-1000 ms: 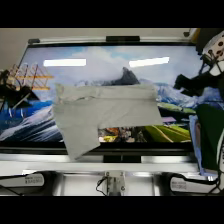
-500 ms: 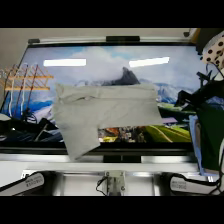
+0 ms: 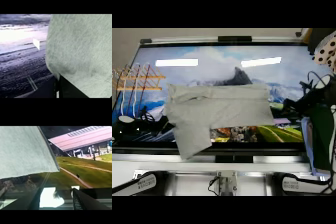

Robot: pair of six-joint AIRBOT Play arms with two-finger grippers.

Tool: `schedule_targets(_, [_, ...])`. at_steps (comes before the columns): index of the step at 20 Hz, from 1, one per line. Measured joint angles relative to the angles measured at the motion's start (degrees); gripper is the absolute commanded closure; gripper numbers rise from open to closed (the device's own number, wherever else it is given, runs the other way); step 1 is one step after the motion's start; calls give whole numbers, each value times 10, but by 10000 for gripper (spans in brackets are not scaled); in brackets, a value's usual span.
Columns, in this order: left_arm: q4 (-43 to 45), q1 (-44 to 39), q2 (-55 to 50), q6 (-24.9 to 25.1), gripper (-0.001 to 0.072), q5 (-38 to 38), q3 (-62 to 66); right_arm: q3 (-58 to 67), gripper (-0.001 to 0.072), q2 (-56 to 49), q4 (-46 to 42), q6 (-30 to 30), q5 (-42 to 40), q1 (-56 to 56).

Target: Fold the shirts.

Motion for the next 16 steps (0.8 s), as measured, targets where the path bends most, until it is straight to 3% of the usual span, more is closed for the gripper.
schedule_targets(11, [-5, -8, 22, 20, 669, -31, 13, -64, 218, -89, 79, -64, -66, 21])
schedule_targets(14, [-5, -8, 27, 21, 669, -46, 39, -66, 633, -99, 91, -67, -99, 42])
schedule_targets(16, [-5, -8, 29, 22, 670, -54, 63, -67, 637, -99, 94, -62, -114, 52])
